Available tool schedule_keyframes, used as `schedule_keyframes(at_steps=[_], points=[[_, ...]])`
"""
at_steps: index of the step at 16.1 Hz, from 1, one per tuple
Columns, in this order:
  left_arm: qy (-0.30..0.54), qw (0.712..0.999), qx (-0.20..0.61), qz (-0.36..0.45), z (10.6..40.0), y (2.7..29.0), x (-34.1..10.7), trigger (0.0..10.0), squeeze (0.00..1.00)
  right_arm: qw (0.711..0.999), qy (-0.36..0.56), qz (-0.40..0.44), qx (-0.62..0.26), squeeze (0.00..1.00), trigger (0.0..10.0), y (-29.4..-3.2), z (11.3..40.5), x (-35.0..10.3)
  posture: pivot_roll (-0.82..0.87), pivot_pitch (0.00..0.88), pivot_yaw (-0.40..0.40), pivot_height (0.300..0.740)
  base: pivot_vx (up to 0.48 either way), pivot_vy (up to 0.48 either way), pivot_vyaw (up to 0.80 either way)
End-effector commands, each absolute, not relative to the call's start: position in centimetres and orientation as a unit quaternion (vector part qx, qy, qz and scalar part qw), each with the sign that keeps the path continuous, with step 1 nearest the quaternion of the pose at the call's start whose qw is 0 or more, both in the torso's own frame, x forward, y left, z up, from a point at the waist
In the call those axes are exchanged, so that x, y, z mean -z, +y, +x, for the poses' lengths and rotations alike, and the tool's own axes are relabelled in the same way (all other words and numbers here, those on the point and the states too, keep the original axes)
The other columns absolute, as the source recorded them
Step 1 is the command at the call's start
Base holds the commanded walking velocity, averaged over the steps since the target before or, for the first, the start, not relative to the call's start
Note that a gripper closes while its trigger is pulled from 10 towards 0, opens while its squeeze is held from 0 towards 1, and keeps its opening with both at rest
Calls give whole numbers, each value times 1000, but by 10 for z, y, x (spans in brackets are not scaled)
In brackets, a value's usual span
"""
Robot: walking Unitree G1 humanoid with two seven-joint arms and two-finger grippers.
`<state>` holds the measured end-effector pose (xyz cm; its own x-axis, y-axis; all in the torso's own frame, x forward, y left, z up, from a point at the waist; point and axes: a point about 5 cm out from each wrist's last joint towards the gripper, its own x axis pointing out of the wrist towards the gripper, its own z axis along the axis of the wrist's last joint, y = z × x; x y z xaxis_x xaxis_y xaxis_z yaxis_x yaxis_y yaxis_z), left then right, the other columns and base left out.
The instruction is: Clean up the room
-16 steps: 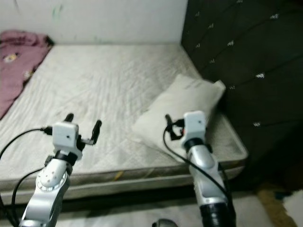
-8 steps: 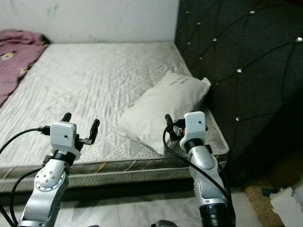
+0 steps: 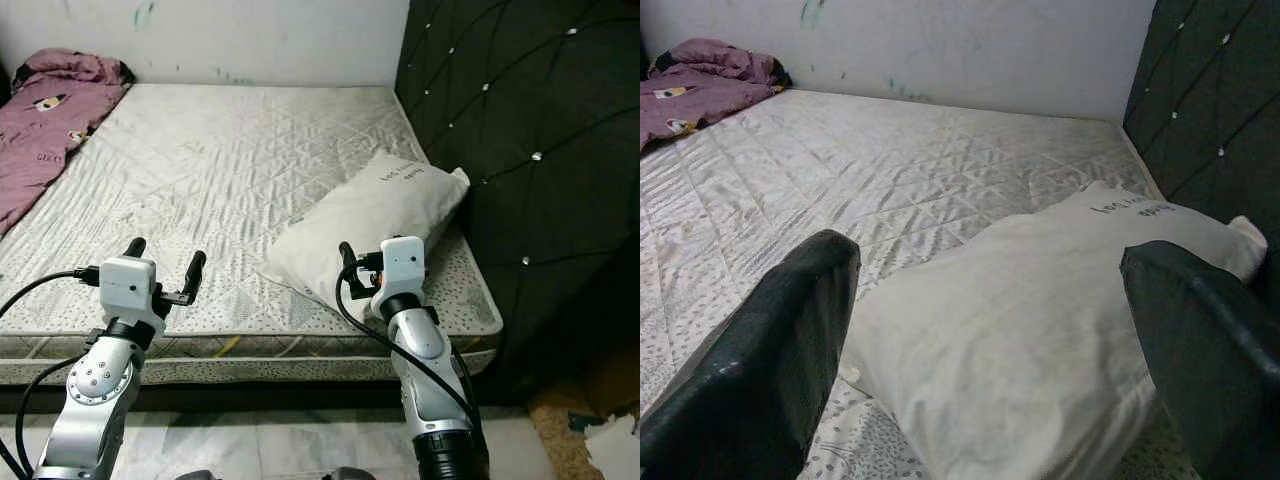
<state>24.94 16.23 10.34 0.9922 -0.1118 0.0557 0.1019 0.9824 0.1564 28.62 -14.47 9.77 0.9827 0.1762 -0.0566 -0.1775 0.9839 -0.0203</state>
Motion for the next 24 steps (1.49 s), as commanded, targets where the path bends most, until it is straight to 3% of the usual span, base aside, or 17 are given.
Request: schedule_keyframes(at_steps=[1, 19, 24], points=[[-39, 994, 58, 78, 250, 162, -106, 10000, 0, 996, 19, -10, -87, 0, 10000, -146, 288, -102, -121, 0, -14, 740, 240, 0, 0], [-38, 994, 68, 83, 251, 161, -106, 10000, 0, 996, 16, -8, -84, 0, 10000, -146, 289, -103, -126, 0, -8, 740, 319, 0, 0], [-29, 994, 55, 92, 252, 163, -104, 10000, 0, 997, 19, -8, -80, 0, 10000, -147, 289, -103, -123, 0, -8, 740, 0, 0, 0]])
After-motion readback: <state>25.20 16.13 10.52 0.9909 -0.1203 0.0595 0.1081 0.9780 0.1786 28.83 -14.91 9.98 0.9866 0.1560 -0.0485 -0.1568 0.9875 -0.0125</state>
